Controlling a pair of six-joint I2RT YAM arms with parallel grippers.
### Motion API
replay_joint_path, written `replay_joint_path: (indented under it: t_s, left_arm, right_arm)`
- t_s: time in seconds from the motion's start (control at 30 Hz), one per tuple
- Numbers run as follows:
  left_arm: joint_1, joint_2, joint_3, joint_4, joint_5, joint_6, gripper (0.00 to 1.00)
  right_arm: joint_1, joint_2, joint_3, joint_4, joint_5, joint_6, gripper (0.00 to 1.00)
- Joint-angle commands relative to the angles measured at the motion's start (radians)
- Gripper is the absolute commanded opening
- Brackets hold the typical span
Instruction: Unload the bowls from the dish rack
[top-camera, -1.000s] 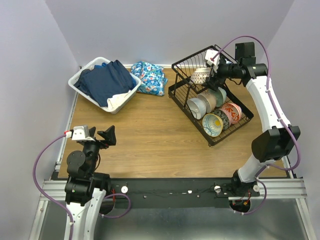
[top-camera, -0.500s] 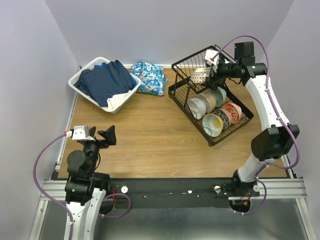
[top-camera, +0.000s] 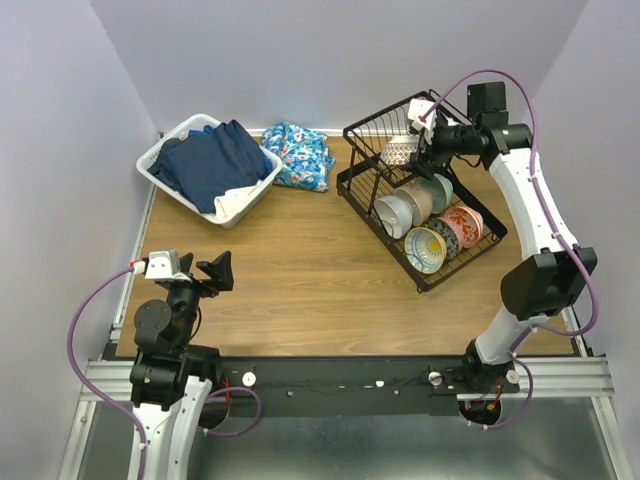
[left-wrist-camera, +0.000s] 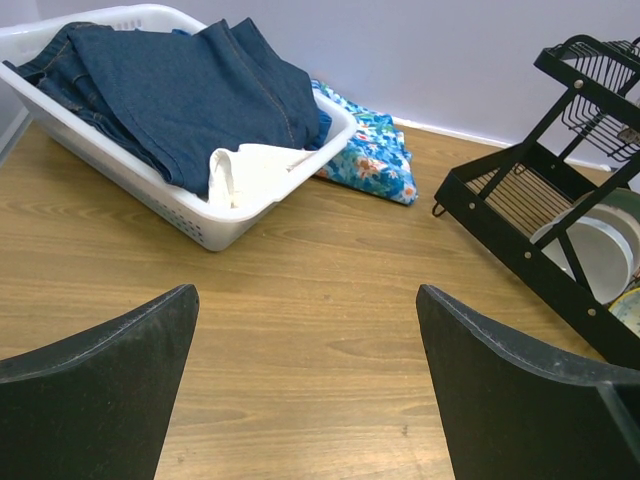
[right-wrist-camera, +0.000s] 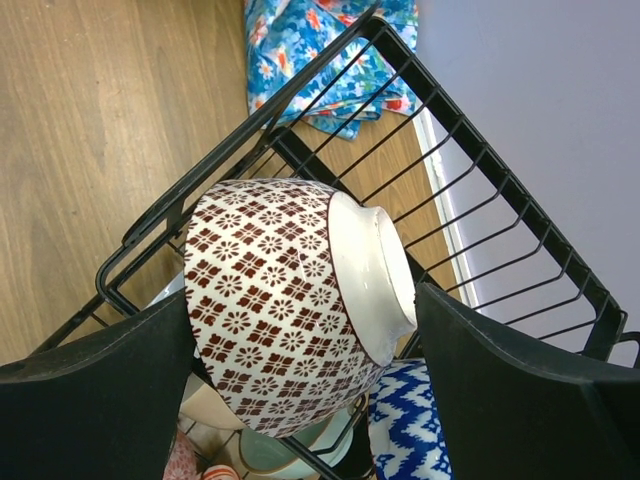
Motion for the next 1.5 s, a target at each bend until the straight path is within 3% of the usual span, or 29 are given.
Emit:
replay_joint_path:
  t_s: [0.0,0.3,0.5,0.57,0.63,0.8,1.13,1.47]
  left_arm:
    - [0.0,0.005,-0.009,0.025,0.023,0.014,0.99]
    - [0.0,0.007,-0.01,0.028,0.023,0.014,0.99]
    - [-0.002,0.007,-0.01,0.028,0.023,0.014,0.99]
    - [-0.002,0.007,-0.007,0.027,0.023,0.014,0.99]
    - [0.0,0.008,-0.007,0.025,0.023,0.012,0.99]
    - [0.0,0.004,-0.006,0.022,0.023,0.012,0.99]
    - [0.0,0.002,-0.006,0.022,0.02,0.014,0.99]
    - [0.0,-0.004,-0.006,0.017,0.016,0.012,0.99]
  right_arm:
    - [0.029,0.037,0.037,-0.083,-0.063,0.01,0.91]
    - [0.03,0.037,0.052,-0.095,-0.053,0.011,0.8]
    - [0.029,0.023,0.074,-0.064,-0.056,0.027,0.52]
    - [0.029,0.02,0.078,-0.052,-0.056,0.033,0.31]
    - [0.03,0.022,0.081,-0.044,-0.053,0.039,0.15]
    - [0.03,0.02,0.084,-0.029,-0.051,0.041,0.02]
    - [0.032,-0.032,0.025,0.15,-0.002,0.058,0.01]
    - [0.033,-0.086,-0.08,0.179,0.016,0.087,0.02]
